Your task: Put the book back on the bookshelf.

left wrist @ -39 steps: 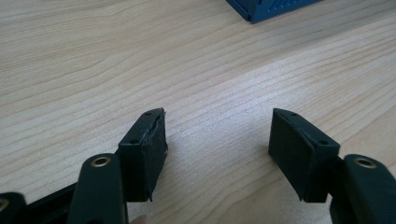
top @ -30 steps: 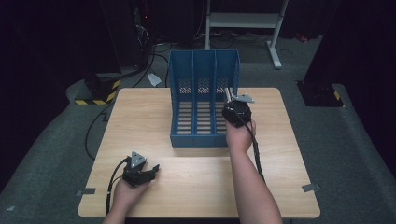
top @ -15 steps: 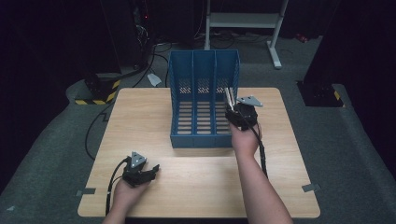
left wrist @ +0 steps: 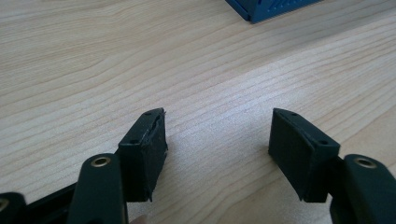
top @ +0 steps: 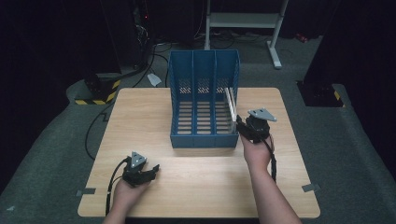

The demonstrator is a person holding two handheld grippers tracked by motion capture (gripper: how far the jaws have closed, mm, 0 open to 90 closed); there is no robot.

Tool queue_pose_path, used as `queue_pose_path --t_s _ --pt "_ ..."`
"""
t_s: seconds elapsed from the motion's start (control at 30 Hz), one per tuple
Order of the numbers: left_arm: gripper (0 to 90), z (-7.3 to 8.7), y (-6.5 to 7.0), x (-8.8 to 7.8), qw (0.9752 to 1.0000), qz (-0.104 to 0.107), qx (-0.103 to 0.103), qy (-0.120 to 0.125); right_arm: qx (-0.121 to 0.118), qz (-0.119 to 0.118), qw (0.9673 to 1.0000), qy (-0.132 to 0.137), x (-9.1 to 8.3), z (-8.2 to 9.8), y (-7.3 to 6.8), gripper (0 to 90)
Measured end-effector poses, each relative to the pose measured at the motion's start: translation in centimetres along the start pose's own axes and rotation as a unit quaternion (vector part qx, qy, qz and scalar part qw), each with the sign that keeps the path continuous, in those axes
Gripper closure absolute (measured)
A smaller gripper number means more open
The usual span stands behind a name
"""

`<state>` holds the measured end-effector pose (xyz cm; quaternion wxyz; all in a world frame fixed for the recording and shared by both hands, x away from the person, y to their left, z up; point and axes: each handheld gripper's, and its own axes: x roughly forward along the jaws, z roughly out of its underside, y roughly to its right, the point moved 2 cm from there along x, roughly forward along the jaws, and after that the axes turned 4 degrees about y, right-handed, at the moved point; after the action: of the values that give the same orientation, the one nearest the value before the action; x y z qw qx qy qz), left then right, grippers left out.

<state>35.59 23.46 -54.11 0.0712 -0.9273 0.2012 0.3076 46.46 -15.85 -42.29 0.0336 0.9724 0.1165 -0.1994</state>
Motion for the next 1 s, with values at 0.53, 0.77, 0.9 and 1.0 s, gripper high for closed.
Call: queue_pose_path --t_s 0.53,0.77,0.9,1.0 --pt "36.5 0.0 0.0 0.0 1.0 0.0 0.001 -0.001 -0.023 0.006 0.999 -0.038 -1.6 6.3 2.9 41.6" --pt "36.5 0.0 0.0 0.0 1.0 0.0 0.001 -0.001 -0.03 0.004 0.9965 -0.077 -2.0 9.9 3.9 39.4" --pt "36.5 0.0 0.0 0.0 1.0 0.0 0.001 -0.001 -0.016 -0.002 0.9952 -0.097 -2.5 11.6 4.4 36.4" --pt "36.5 0.0 0.0 0.0 1.0 0.0 0.001 -0.001 -0.007 -0.006 0.9926 -0.121 -3.0 12.9 4.5 33.5"
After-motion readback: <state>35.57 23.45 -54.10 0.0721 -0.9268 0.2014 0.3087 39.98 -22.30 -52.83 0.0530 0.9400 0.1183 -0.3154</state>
